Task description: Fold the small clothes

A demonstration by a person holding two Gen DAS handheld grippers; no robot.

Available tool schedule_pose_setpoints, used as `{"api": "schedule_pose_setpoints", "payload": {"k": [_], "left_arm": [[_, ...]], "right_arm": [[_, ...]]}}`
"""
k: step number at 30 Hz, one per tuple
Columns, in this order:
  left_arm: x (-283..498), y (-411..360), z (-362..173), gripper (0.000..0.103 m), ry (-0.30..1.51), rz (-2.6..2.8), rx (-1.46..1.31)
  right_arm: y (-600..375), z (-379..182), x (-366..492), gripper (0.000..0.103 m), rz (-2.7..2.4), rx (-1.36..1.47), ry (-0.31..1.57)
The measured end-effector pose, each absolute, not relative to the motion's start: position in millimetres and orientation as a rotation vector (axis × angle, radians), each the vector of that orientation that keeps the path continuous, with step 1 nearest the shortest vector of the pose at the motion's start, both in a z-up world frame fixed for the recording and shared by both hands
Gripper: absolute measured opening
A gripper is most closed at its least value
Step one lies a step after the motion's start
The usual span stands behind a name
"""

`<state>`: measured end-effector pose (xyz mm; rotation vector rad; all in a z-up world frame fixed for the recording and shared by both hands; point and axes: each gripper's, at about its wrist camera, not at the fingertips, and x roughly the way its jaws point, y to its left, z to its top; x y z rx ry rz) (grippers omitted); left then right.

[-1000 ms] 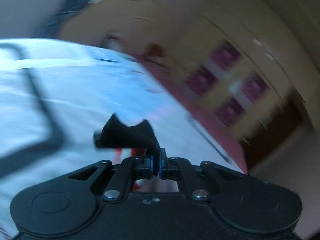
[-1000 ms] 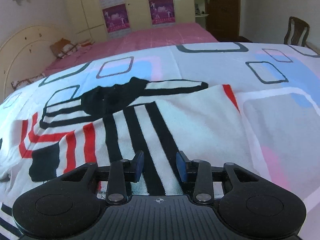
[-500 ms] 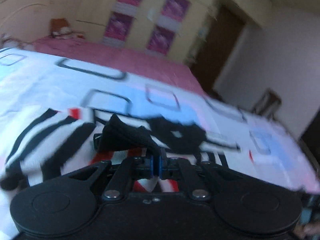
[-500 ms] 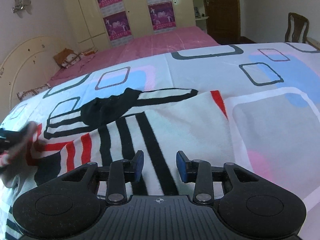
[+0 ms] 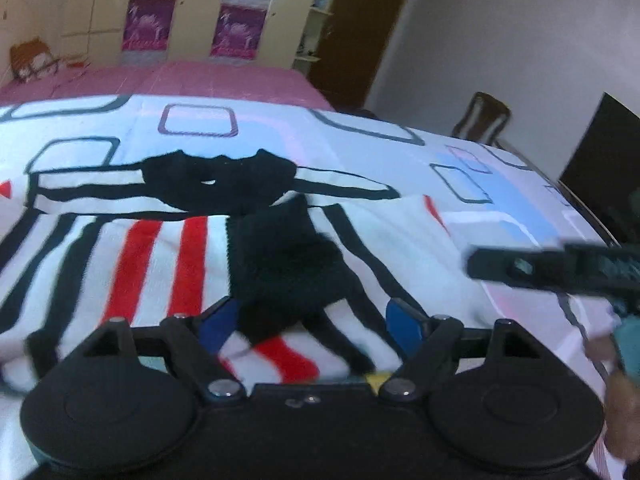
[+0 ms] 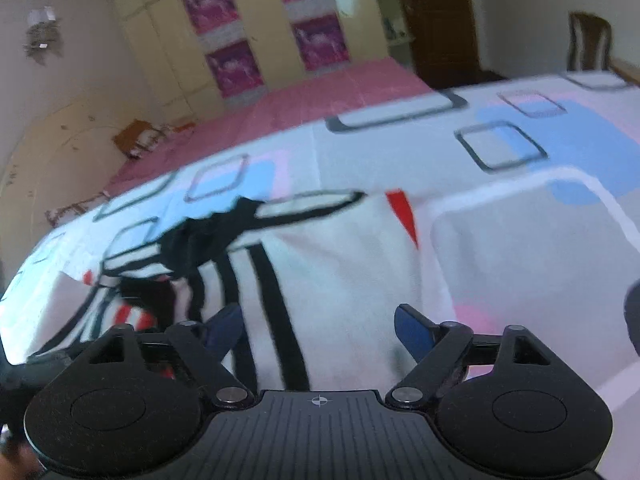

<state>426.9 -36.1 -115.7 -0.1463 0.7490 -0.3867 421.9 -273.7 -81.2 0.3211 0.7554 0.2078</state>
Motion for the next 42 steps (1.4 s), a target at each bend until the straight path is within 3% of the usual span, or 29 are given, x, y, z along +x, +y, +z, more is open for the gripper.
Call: {"api": "schedule_pose_setpoints", "payload": {"k": [3,5,6,9,10,12,17,18,19,21,28,32,42], "left_arm": [[397.5,-2.0,-107.0,0.072,0.719,-0.323,-0.159],[374.3,36.8,-104.8,0.055,0.72,-0.236,-0.172],[364.8,55.5,-104.4,0.052,0.723,-0.183,-0.172],[345.2,113.3,-110.0,0.051,0.743,0.002,-0.177],[344.5,130.3,-113.5,0.051,0.756,0.05,-0.19],[349.2,150.1,-117.1,0.051,0.756,0.079,-0.203],[379.7,153.7,-129.0,0.042,0.792,0.03,-0.152],[383.6,154.9,-129.0,0.037,0.796,0.031,-0.151],[387.2,156.8,-129.1,0.026,0.801,0.027,-0.16],[389.8,158.4,-130.5,0.014,0.802,0.022,-0.165],[382.2,166.3,-135.5,0.012,0.797,0.001,-0.206],[379.4,169.3,-134.1,0.012,0.8,-0.011,-0.201],[383.7,170.4,-133.2,0.012,0.819,-0.024,-0.193]], "right_arm": [[-254.8,-78.1,426.0,0.075,0.293,0.303,0.749],[-236.8,-80.0,431.4,0.073,0.338,0.283,0.771],[-228.8,-82.5,433.9,0.072,0.351,0.278,0.783],[-212.8,-96.6,444.5,0.069,0.356,0.288,0.83],[-209.9,-102.2,449.5,0.059,0.35,0.297,0.847],[-204.9,-113.6,461.8,0.053,0.337,0.318,0.882],[-182.4,-118.8,483.6,0.047,0.326,0.236,0.871],[-177.6,-118.8,486.5,0.029,0.334,0.215,0.871],[-172.9,-119.1,489.2,0.014,0.347,0.196,0.877],[-166.2,-114.8,491.0,0.006,0.366,0.149,0.866],[-197.7,-40.5,452.8,0.005,0.292,0.147,0.544],[-206.2,-70.9,455.3,0.005,0.273,0.102,0.681],[-214.0,-98.9,447.9,0.005,0.25,0.125,0.743]]}}
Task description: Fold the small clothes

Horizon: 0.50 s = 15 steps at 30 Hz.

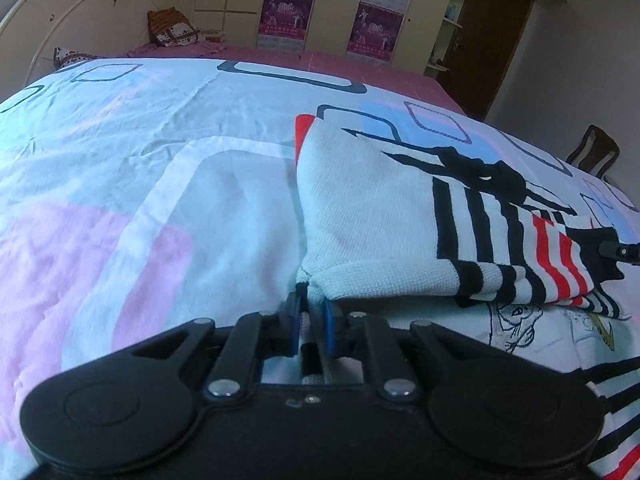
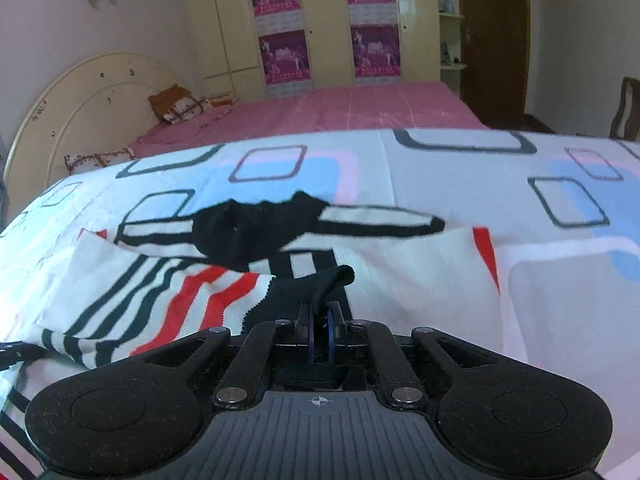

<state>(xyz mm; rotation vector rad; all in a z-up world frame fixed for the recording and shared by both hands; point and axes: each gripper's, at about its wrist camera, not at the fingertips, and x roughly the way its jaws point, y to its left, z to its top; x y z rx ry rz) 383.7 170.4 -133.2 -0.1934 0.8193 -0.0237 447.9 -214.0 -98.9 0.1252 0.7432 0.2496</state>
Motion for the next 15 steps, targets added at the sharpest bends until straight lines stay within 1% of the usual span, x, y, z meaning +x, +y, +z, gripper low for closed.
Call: {"api": "schedule_pose_setpoints", "payload": {"k": [5,6,8,9,10,11,12,13,14,15], "left_arm": [[385.8,169.1,-132.5,0.013,0.832,-0.028,-0.173],[386.5,168.6,-132.4,0.014,0.837,-0.031,-0.166],[387.4,168.5,-131.5,0.019,0.844,-0.054,-0.135],[386.5,171.7,-130.3,0.022,0.845,-0.068,-0.137],[383.7,177.4,-126.2,0.028,0.85,-0.065,-0.158],[376.8,183.1,-117.2,0.032,0.83,-0.064,-0.177],[367.9,184.9,-107.7,0.035,0.783,-0.055,-0.176],[358.2,182.8,-94.9,0.045,0.717,-0.033,-0.167],[354.6,176.5,-85.3,0.058,0.68,-0.039,-0.169],[354.9,167.0,-79.0,0.062,0.656,-0.06,-0.172]], "right_arm": [[-210.3,-105.7,449.0,0.005,0.236,0.124,0.804],[-209.0,-108.3,448.5,0.006,0.234,0.118,0.815],[-207.8,-115.0,449.4,0.006,0.233,0.108,0.854],[-209.7,-113.6,447.7,0.006,0.226,0.11,0.844],[-212.6,-108.3,443.2,0.013,0.207,0.11,0.806],[-216.1,-99.0,436.1,0.025,0.172,0.093,0.752],[-218.7,-90.1,429.3,0.047,0.144,0.073,0.706],[-222.4,-81.2,423.8,0.046,0.158,0.077,0.666],[-224.1,-76.0,421.4,0.046,0.193,0.107,0.657],[-221.5,-75.0,422.6,0.046,0.219,0.13,0.669]]}}
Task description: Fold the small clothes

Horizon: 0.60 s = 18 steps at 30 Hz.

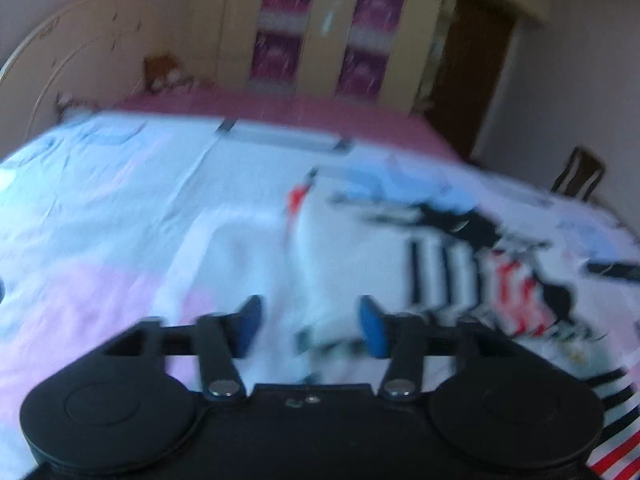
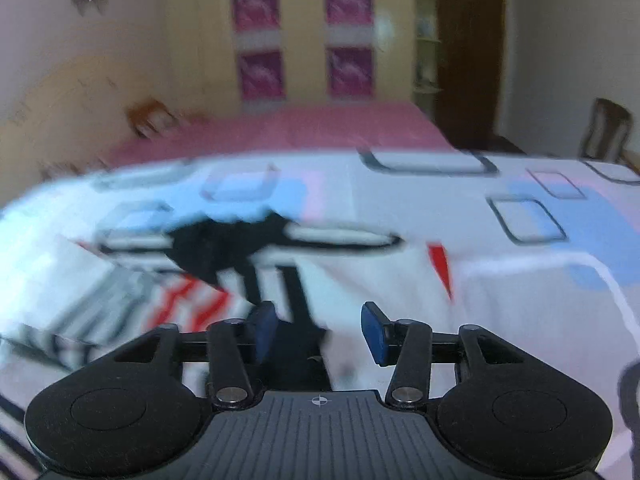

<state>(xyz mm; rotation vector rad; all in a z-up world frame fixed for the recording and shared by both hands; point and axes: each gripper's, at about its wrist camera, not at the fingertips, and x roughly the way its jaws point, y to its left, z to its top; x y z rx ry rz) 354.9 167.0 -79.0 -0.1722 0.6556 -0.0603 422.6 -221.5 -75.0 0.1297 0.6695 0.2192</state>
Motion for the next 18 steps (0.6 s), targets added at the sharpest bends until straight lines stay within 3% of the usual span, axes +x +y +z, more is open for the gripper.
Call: {"api": "schedule_pose_setpoints", "payload": {"k": [1,3,6,8,12,18], "left_arm": [[360.1,152.5,-75.9,0.069,0.644,-0.097,-0.173],[377.2,122.7,-80.1,0.069,0.671,-0.158,-0.145],[402.8,91.4,-108.0,0.069,0.772,-0.135,-0.031],[408.8,99.2,-128.3,0.069,0.843,-0.148,-0.056],[410.9,107.4,-117.3,0.07,0.832,-0.216,-0.039],[481.0,128.0,-108.3,0.071,0.801,-0.183,-0.138]], "right_arm": [[-213.4,-78.1,425.5,0.046,0.259,0.136,0.692],[-191.1,-87.9,431.4,0.04,0.326,0.123,0.734],[-164.3,-107.5,436.8,0.04,0.35,0.077,0.796],[-165.0,-119.7,438.6,0.04,0.308,0.049,0.842],[-189.9,-107.2,438.7,0.04,0.294,0.081,0.806],[-214.3,-102.1,490.6,0.04,0.218,0.122,0.8]]}}
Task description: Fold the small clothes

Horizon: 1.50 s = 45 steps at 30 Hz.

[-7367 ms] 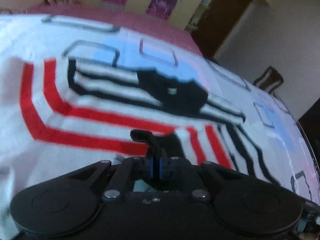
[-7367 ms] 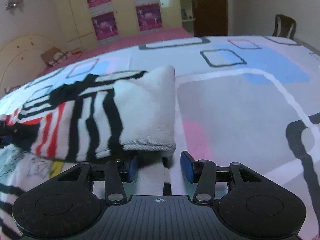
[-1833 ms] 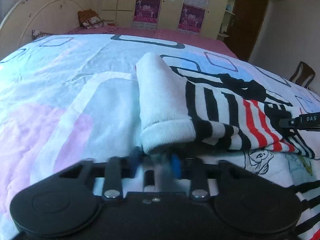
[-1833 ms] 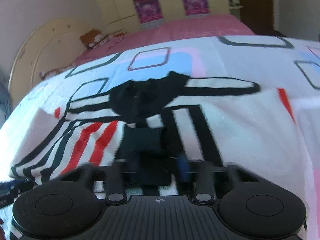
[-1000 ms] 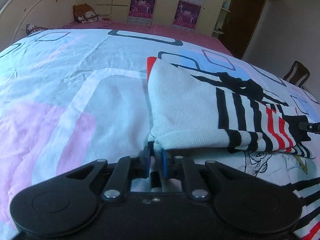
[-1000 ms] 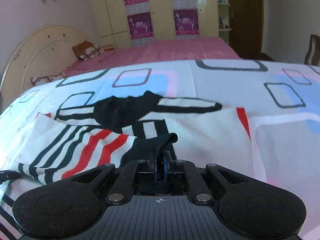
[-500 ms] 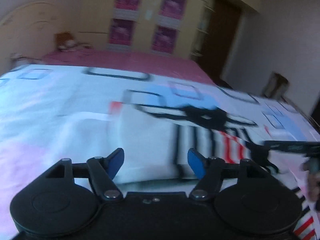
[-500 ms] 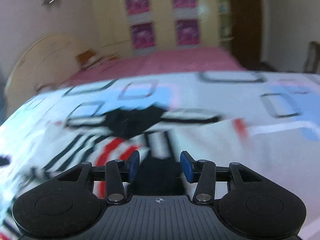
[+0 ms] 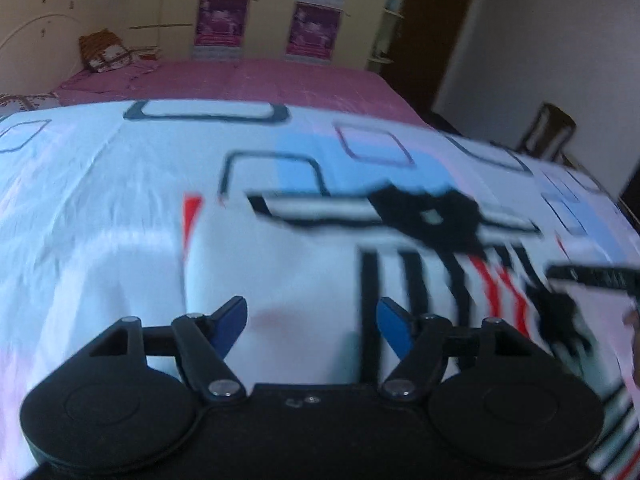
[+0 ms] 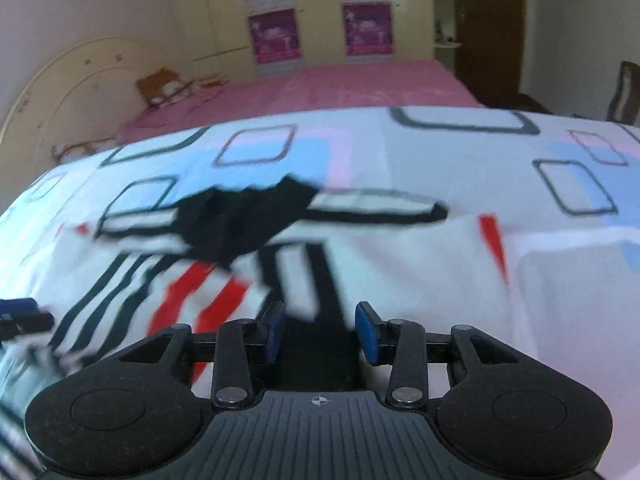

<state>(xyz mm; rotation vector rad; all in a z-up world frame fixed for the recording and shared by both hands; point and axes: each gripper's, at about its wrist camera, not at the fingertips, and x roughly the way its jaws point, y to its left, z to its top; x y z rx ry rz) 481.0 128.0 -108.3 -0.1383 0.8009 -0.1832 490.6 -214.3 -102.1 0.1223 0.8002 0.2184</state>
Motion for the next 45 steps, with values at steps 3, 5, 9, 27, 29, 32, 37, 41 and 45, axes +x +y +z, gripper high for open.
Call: {"api": "schedule_pose_setpoints", "payload": {"k": [3,5,9,27,29,32,37,41,45], "left_arm": [[519.5,138.8,-116.5,0.071,0.829,-0.165,-0.164],[537.8,145.4,-127.4,0.067,0.868,-0.12,-0.132],[532.5,155.3,-126.9,0.067,0.858,-0.111,-0.119],[465.4,114.8,-136.0,0.078,0.801,-0.137,0.068],[463.2,120.3,-133.5,0.075,0.802,-0.135,0.042],[459.5,113.7,-122.4,0.075,0.778,-0.132,0.017],[457.7,97.6,-130.9,0.076,0.805,-0.178,0.049],[449.0,96.4,-127.2,0.069,0.788,-0.154,0.054],[436.1,83.3,-114.4,0.072,0.737,-0.21,0.027]], "right_arm": [[-213.6,-106.7,513.8,0.04,0.234,0.104,0.823],[-213.1,-115.6,522.9,0.04,0.201,0.06,0.855],[-231.2,-122.0,528.3,0.04,0.126,0.103,0.87],[-151.8,-119.5,493.5,0.04,0.19,-0.148,0.892],[-170.3,-121.7,492.0,0.04,0.193,-0.068,0.908],[-172.5,-109.9,485.4,0.04,0.178,-0.049,0.882],[-170.4,-108.0,470.0,0.04,0.207,-0.055,0.884],[-173.6,-114.7,471.4,0.04,0.18,-0.056,0.903],[-169.2,-96.2,455.9,0.04,0.243,-0.014,0.83]]}}
